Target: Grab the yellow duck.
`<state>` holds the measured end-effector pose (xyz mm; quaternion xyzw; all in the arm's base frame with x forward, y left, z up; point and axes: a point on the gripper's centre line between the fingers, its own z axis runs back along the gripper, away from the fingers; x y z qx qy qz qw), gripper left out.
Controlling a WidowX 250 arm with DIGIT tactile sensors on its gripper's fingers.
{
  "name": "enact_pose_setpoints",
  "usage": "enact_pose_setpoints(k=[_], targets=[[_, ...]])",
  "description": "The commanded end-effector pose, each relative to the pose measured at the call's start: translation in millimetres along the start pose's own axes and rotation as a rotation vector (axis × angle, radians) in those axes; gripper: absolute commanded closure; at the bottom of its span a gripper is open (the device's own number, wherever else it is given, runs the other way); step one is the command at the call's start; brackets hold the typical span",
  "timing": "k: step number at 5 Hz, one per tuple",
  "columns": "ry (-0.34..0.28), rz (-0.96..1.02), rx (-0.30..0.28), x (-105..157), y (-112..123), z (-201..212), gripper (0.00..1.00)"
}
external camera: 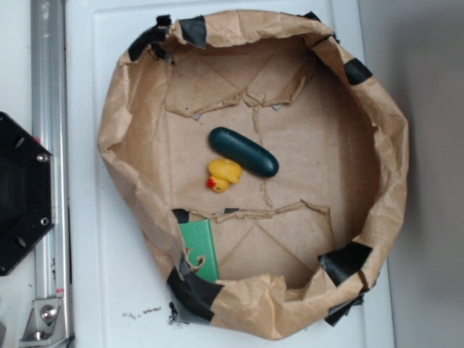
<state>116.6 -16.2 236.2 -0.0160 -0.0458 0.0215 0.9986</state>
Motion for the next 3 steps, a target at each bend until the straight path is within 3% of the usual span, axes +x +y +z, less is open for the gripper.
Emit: enact_pose_setpoints(k=[1,3], targets=[[0.000,0.000,0.000,0,0,0,0.00],[-0.058,0.373,0.062,96,18,-30,0.00]])
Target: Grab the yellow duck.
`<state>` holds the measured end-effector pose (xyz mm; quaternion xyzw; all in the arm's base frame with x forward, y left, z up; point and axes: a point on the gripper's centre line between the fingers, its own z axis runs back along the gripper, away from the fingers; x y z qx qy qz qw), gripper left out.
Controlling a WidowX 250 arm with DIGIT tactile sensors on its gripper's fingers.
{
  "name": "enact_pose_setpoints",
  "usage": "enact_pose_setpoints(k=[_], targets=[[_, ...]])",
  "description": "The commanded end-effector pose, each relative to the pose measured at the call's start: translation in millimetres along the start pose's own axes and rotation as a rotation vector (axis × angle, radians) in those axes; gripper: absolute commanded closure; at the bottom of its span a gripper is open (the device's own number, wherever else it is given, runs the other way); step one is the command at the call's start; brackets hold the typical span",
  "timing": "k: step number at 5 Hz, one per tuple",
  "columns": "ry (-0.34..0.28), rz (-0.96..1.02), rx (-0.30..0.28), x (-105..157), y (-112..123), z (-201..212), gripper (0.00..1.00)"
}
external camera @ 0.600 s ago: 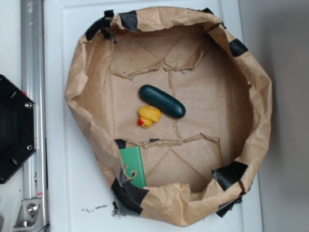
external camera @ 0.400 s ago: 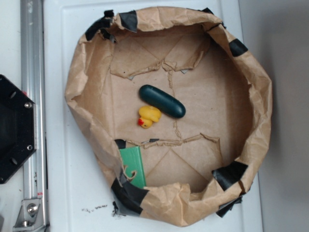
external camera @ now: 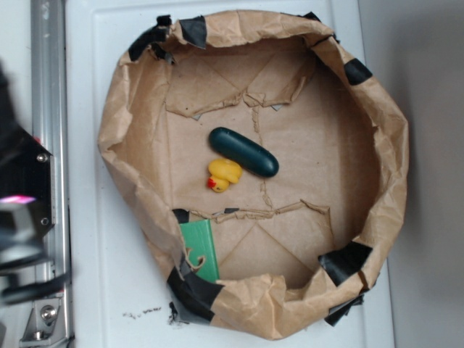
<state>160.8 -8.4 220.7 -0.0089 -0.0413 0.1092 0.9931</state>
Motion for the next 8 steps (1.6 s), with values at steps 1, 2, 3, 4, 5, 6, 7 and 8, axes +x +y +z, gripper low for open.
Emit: enact_pose_setpoints(k=[1,2,3,4,5,6,7,8], targets=[[-0.072,0.362,0.002,84,10,-46,0.00],[0.020,0.451,0.038,83,16,-88,0.00],[0.067,0.406,0.057,82,11,-123,0.00],[0.078,0.380,0.059,74,7,-142,0.00],[0.078,0.370,0.062,62,17,-156,0.00],[0.064,0.349,0.060,55,30,-159,0.00],[0.063,0.299,0.058,57,30,-166,0.00],[0.063,0.299,0.058,57,30,-166,0.00]])
